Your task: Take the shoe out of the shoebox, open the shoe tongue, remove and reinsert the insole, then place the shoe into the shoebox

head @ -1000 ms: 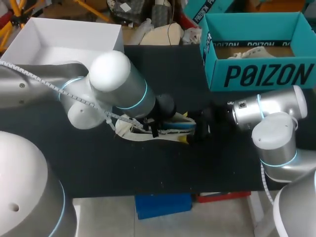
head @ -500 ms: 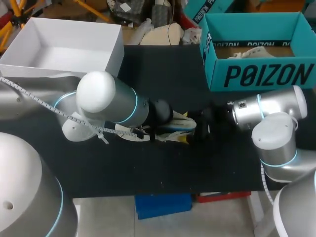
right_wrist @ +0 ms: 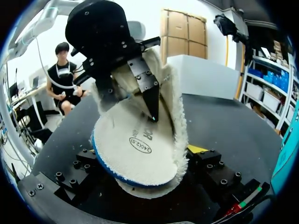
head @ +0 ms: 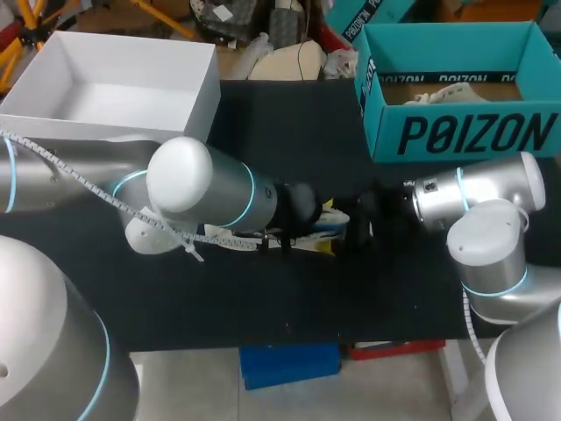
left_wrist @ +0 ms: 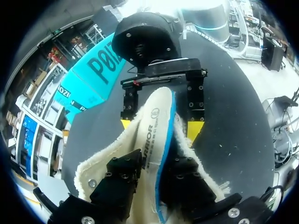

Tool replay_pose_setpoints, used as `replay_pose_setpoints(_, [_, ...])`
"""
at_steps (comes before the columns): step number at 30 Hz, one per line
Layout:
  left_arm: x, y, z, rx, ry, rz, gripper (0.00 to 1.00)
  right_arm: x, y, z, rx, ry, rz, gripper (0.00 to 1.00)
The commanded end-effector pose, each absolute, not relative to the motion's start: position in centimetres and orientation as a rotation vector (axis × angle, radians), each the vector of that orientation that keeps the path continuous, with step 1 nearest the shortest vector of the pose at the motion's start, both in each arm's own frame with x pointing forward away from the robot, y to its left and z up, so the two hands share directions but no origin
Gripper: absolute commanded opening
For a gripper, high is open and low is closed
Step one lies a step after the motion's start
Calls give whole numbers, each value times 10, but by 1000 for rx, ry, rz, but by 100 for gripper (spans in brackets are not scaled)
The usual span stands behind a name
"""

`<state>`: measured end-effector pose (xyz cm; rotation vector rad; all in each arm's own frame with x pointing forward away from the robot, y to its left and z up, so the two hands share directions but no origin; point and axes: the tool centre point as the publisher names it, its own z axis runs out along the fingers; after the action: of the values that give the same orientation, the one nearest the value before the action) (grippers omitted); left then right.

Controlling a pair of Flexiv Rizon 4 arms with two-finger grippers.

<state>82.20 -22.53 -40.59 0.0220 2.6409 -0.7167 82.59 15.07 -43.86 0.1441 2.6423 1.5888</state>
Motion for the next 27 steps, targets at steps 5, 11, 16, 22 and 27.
replay_pose_setpoints(5, [816,-234,-409,137,2683,-758,0,825,152,-442,145,2644,1586,0])
replay_pose_setpoints(11, [804,-229,-395,210,2681,-813,0,825,152,-442,145,2644,1586,0])
replay_pose_setpoints(16, [797,-214,-372,187,2669,-902,0,825,152,-442,145,2644,1586,0])
replay_pose_setpoints(22, [788,-211,-334,123,2654,-1072,0,825,152,-442,145,2644,1586,0])
replay_pose_setpoints(27, [779,-219,-303,61,2687,-1269,0,825,152,-442,145,2644,1586,0])
